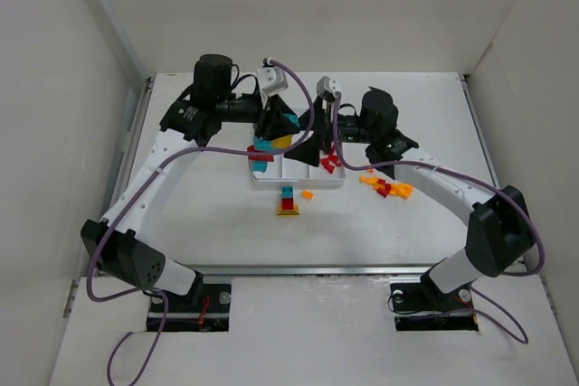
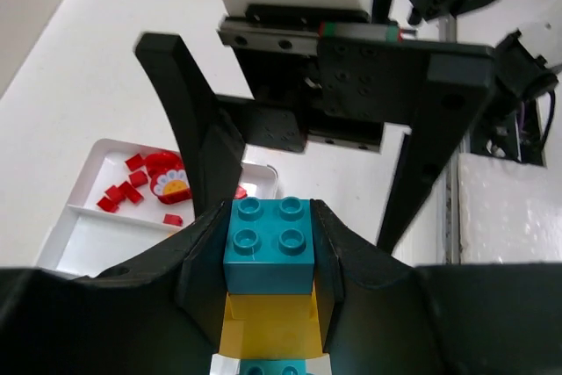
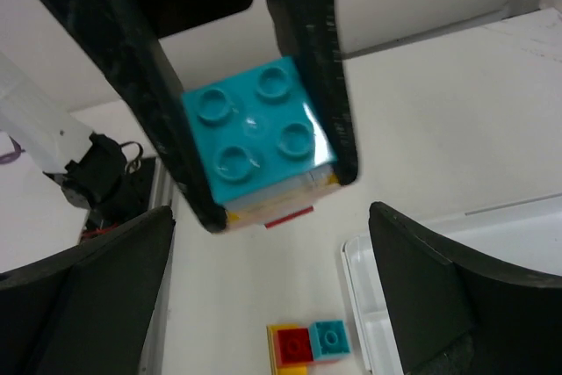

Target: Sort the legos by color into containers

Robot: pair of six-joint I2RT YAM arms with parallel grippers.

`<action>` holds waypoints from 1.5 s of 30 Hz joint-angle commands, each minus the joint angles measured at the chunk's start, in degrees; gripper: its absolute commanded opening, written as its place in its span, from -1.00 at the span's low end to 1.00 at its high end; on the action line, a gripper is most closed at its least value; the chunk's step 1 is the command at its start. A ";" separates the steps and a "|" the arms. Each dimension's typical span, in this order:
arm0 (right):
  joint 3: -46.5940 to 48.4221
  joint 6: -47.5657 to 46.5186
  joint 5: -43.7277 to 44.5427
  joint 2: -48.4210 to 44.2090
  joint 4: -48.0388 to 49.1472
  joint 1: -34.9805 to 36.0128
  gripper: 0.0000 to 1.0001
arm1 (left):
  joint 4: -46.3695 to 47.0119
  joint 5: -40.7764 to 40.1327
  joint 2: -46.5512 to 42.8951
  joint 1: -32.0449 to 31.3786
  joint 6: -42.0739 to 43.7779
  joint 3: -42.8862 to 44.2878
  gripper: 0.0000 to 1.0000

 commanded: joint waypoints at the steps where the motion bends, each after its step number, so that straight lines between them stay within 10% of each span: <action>1: 1.23 6.50 1.95 -0.84 9.51 1.70 0.94 | 8.87 -3.01 -1.47 -0.64 -6.60 -0.30 -1.00; 21: 0.86 22.42 28.67 2.23 14.18 5.22 0.56 | 20.75 -33.61 -4.72 -4.24 -25.24 -5.94 -1.00; 32: 1.74 22.42 27.45 3.37 12.60 5.22 -0.61 | 20.75 -33.96 -5.25 -5.30 -24.72 -7.08 -1.00; 35: 1.74 21.64 26.13 3.90 12.60 5.22 -0.67 | 19.70 -32.83 -5.86 -5.30 -23.14 -7.69 -0.99; 37: 1.74 20.23 25.60 3.90 12.60 5.22 -0.70 | 19.69 -31.60 -5.86 -5.30 -21.56 -8.22 -0.77; 42: 1.74 16.80 21.30 3.37 12.60 4.60 -0.75 | 18.47 -28.17 -6.92 -5.30 -18.30 -9.97 0.73; 45: 1.74 16.80 18.41 3.37 12.60 1.71 -0.86 | 17.24 -26.85 -6.92 -5.30 -15.50 -9.98 1.00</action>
